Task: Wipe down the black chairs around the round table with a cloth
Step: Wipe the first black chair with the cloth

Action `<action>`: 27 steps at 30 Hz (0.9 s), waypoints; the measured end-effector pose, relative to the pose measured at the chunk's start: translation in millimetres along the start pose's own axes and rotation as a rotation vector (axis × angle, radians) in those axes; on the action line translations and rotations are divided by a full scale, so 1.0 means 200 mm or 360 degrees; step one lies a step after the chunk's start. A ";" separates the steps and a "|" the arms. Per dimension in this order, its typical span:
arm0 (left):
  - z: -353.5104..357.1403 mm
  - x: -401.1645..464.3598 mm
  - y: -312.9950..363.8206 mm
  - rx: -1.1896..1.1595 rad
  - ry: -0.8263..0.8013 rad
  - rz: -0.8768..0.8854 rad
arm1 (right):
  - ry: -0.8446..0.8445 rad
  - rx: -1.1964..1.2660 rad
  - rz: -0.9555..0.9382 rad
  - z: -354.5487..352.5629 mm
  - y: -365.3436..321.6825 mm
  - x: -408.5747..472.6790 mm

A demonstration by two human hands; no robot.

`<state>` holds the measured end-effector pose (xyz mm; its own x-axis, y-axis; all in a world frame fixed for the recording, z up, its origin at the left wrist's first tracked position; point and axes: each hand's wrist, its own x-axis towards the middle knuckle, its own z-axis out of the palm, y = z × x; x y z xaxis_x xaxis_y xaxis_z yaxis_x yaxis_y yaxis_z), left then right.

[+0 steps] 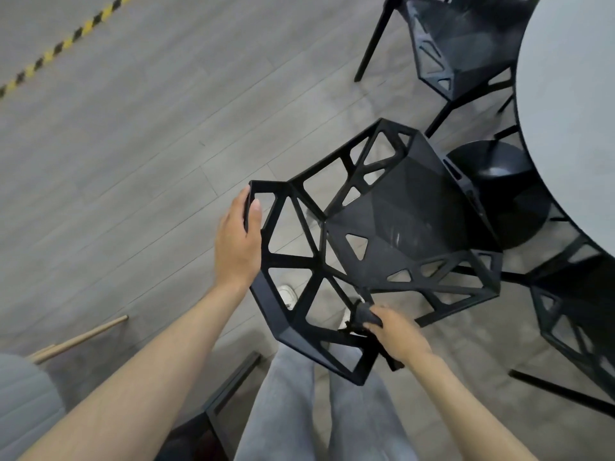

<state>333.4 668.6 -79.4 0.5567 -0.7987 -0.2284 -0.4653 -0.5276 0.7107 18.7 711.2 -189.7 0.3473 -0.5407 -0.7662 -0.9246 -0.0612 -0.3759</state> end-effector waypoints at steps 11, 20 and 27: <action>0.00 0.00 0.01 0.0169 -0.0041 0.0025 | 0.0470 0.0197 -0.0081 0.08 -0.34 0.37; -0.04 0.10 0.13 0.0450 -0.0273 0.0078 | 0.0209 -0.0106 0.0137 0.04 -0.03 -0.04; 0.03 0.29 0.17 0.0240 -0.0336 -0.0112 | 0.0278 0.0081 0.0017 0.08 -0.11 0.07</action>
<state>344.9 603.0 -73.0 0.4428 -0.7927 -0.4190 -0.5367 -0.6086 0.5844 45.5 718.2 -200.3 0.3009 -0.6788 -0.6699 -0.9176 -0.0147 -0.3973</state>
